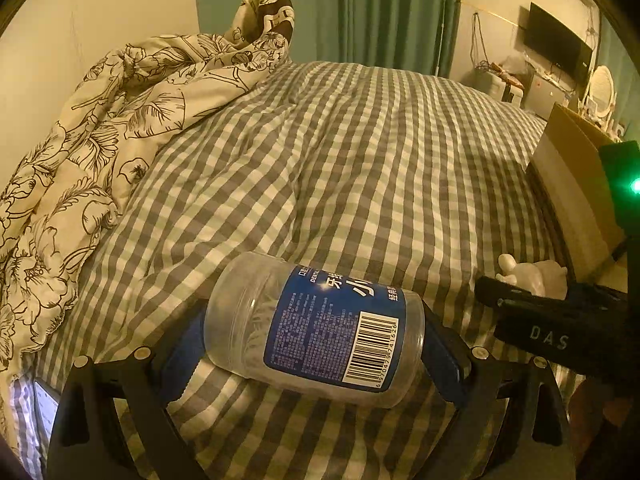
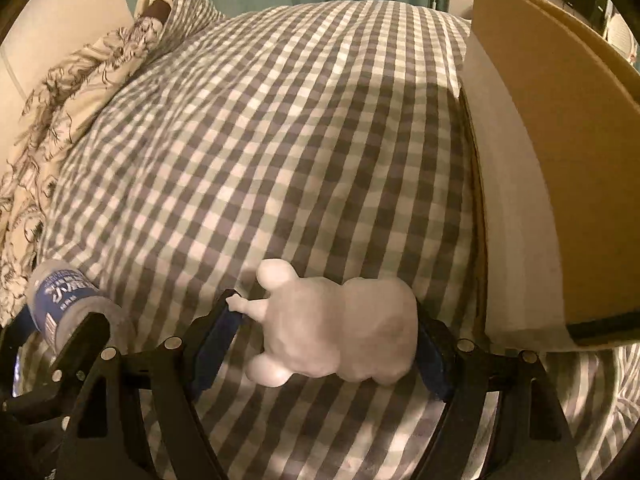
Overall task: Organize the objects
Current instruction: 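Grasp the water bottle with the left gripper while the right grasps the white plush toy, then lower the bottle and plush toy into the box and open both grippers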
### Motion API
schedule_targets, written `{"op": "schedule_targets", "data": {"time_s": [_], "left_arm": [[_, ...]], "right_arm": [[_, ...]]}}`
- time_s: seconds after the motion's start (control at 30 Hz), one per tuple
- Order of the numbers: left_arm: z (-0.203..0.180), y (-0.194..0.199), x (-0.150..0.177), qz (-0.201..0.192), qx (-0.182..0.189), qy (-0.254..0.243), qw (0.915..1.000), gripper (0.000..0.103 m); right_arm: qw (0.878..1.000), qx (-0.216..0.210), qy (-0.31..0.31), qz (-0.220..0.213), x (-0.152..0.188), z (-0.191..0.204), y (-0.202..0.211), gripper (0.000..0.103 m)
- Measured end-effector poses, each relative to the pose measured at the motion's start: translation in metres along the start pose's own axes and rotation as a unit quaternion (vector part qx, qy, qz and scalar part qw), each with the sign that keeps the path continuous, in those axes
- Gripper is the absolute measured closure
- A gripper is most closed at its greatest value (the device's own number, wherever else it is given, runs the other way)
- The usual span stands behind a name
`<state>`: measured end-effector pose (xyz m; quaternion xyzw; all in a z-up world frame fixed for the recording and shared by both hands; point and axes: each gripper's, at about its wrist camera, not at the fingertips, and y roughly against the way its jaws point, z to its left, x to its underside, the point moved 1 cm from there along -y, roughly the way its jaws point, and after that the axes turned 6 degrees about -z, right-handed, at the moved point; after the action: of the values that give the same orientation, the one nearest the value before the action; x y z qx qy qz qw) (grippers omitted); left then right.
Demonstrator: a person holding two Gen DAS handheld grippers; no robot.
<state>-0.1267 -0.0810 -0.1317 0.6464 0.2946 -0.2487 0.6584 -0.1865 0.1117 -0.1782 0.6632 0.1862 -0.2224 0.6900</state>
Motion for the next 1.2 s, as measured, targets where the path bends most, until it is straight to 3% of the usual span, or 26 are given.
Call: {"op": "schedule_targets", "data": {"time_s": [0.3,0.53,0.7,0.97,1.2], "left_arm": [[0.001,0.003,-0.001,-0.003,-0.004,0.002,1.0,0.006],[0.003,0.031,-0.009,-0.022,-0.023,0.008,0.9995,0.006],[-0.017,0.065,-0.01,-0.038,-0.029,-0.045,0.9979,0.006],[-0.059,0.104,-0.019,-0.054,0.008,-0.061,0.9967,0.006],[-0.123,0.122,-0.044,-0.068,0.053,-0.088,0.9924,0.006]], "right_arm": [[0.998,0.015,0.049,-0.03,0.013,0.01,0.034,0.026],[0.996,0.012,0.056,-0.071,0.014,-0.001,0.095,0.026],[0.993,0.007,0.066,-0.101,0.017,-0.014,0.14,0.026],[0.989,0.009,0.038,-0.14,0.036,-0.06,0.2,0.026],[0.984,0.028,0.026,-0.173,0.022,-0.107,0.239,0.026]]}}
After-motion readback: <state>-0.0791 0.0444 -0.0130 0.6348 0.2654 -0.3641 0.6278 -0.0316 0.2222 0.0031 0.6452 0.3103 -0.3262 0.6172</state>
